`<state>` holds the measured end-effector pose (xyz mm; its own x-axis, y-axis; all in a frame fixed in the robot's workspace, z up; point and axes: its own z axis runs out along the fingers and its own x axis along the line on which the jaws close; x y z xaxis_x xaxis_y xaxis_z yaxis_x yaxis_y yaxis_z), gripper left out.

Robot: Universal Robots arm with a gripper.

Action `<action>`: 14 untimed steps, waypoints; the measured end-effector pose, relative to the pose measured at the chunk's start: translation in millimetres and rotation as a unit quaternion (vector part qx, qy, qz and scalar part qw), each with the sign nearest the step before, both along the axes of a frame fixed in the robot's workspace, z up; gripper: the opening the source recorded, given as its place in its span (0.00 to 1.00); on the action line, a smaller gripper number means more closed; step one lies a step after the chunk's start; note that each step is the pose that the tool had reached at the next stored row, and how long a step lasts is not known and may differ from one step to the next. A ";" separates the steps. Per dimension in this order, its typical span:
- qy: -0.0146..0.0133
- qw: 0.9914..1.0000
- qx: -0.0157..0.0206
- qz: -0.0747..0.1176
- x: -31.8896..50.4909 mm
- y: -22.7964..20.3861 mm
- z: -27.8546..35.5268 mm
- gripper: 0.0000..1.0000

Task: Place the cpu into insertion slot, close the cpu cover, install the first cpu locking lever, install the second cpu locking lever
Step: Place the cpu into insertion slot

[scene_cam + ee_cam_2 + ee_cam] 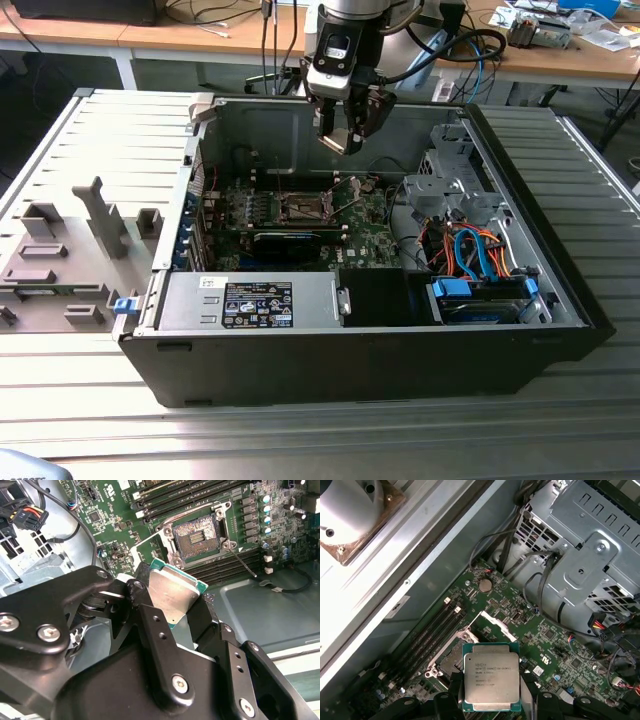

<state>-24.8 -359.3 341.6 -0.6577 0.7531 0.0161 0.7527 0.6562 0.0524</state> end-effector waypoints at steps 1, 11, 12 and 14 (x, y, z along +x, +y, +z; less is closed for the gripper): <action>0.000 1.000 0.000 -0.001 0.0 0.0 0.0 0.54; 0.000 1.000 0.000 -0.006 0.0 0.0 -0.1 0.54; 0.000 1.000 0.000 -0.007 0.0 0.0 -0.1 0.54; 0.000 1.000 0.000 -0.008 0.0 0.0 -0.2 0.54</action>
<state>-24.8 -359.3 341.4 -0.6458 0.7633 0.0161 0.7629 0.6444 0.0524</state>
